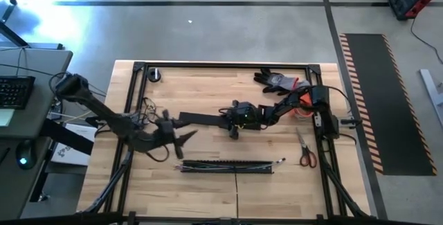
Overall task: Ziptie cables
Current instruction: Close the black cable duct
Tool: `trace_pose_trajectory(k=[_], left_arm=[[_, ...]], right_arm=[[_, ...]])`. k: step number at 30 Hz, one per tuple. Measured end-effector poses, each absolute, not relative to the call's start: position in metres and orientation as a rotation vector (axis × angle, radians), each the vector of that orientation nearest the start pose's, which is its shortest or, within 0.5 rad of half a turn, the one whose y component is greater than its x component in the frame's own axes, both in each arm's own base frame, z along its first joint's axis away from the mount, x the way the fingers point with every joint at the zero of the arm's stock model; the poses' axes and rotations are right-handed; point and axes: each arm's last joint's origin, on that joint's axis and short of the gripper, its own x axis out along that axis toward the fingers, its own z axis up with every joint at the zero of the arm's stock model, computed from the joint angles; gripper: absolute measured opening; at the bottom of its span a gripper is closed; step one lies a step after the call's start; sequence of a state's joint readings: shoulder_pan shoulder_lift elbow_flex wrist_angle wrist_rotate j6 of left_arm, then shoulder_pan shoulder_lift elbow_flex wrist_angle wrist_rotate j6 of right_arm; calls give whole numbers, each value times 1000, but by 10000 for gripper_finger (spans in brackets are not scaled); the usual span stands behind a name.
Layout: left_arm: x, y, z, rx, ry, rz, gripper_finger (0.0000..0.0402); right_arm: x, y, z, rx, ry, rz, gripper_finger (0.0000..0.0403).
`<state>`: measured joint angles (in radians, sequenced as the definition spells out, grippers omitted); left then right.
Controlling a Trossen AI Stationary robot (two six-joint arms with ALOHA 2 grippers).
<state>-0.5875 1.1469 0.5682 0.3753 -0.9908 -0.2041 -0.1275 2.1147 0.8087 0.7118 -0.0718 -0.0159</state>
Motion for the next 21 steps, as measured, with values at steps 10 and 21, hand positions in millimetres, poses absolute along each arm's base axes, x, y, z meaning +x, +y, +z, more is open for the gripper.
trace_pose_trajectory(k=[10, 21], left_arm=[[165, -101, 267, -111, 87, 390, 156], [160, -97, 257, -129, 203, 295, 126]], right_arm=[[349, -16, 119, -51, 560, -31, 207], [332, 42, 167, 21, 546, 13, 207]])
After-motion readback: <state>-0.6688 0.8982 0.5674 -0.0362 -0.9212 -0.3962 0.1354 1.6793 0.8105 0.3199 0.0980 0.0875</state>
